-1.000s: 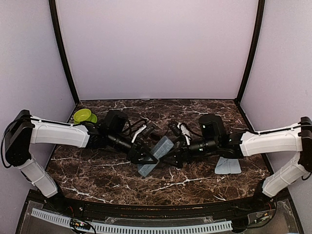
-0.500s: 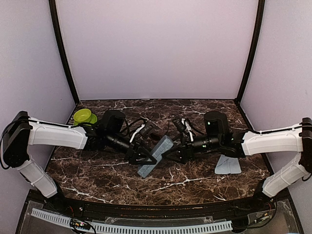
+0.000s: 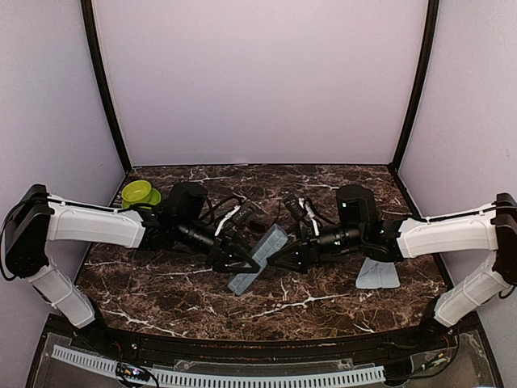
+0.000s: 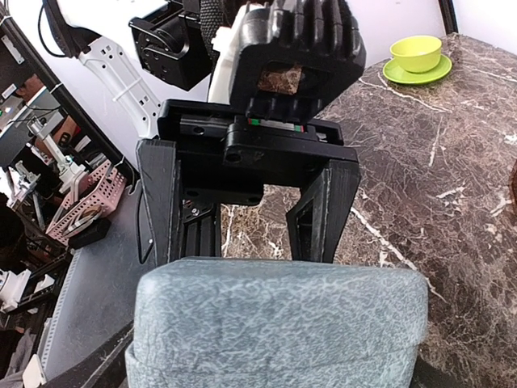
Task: Organize the sunglasses
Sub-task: Open the sunglasses case.
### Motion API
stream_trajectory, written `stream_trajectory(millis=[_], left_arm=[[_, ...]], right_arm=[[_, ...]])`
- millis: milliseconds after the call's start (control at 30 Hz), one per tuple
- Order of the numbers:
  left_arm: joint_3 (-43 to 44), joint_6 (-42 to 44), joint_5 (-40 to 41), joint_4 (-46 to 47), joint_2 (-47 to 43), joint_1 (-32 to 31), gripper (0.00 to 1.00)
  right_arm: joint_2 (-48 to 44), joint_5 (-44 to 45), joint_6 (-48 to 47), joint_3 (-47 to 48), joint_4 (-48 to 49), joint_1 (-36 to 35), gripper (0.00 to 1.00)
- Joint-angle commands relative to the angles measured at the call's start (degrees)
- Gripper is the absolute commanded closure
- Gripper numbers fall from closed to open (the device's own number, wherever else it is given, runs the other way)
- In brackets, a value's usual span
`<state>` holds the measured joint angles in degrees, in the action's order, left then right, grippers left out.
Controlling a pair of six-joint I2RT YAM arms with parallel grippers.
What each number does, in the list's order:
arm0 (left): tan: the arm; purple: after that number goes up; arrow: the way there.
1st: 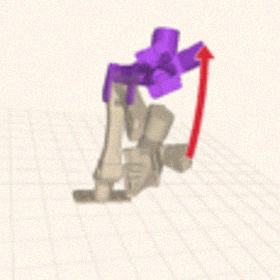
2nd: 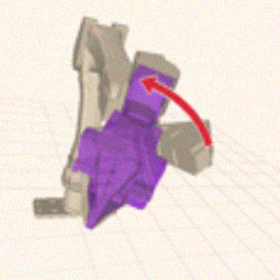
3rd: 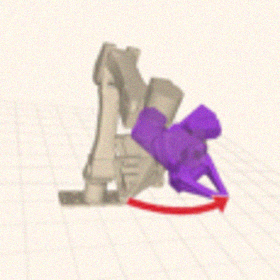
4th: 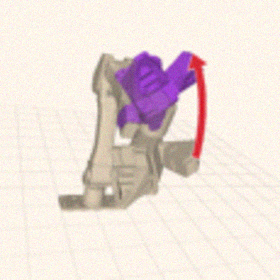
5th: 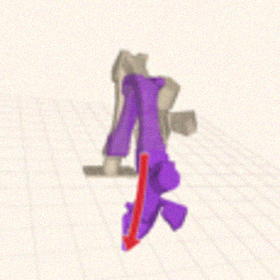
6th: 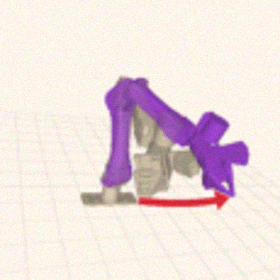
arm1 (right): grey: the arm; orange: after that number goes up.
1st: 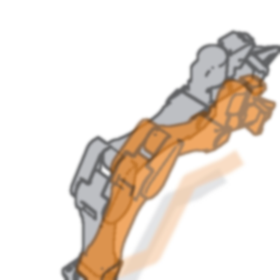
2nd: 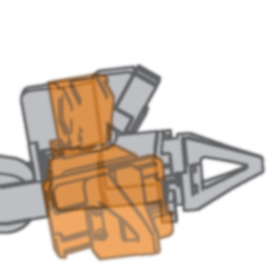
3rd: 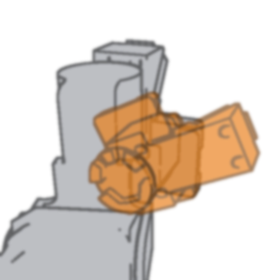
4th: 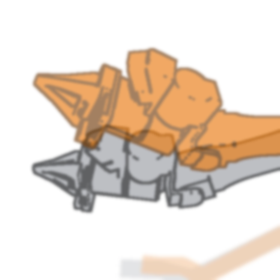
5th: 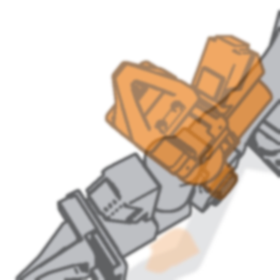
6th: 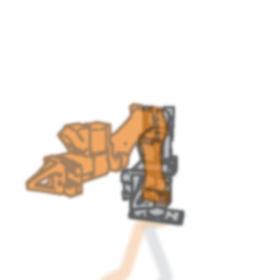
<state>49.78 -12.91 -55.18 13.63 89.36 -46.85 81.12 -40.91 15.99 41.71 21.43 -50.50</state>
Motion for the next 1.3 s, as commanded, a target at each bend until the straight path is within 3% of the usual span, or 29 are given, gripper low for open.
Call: stream_trajectory(millis=[0,333,667,733,967,1267], left_arm=[[-0.21,0.16,-1.45,2.17,-0.71,-0.52,0.96],[0.38,1.21,-0.55,0.98,-0.31,-0.87,0.96],[0.36,1.57,-0.16,0.66,-0.39,-0.96,0.94],[0.36,1.42,0.23,0.75,-0.49,-0.96,0.9],[-0.62,0.47,1.4,2.23,-1.45,-0.96,0.57],[-0.32,0.56,1.97,1.93,-1.08,-0.96,0.43]], right_arm=[[1.17,-1.36,1.31,0.92,3.53,0.23,0.16],[1.71,-1.43,3.16,0.98,4.74,0.23,0.19],[2.18,-2.6,3.3,0.65,5.44,0.18,0.41],[2.03,-2.78,3.18,0.62,5.38,0.23,0.46],[1.2,-3.36,1.86,0.57,4.17,0.31,0.58],[1.13,-4.47,0.96,0.89,3.93,0.49,0.62]])
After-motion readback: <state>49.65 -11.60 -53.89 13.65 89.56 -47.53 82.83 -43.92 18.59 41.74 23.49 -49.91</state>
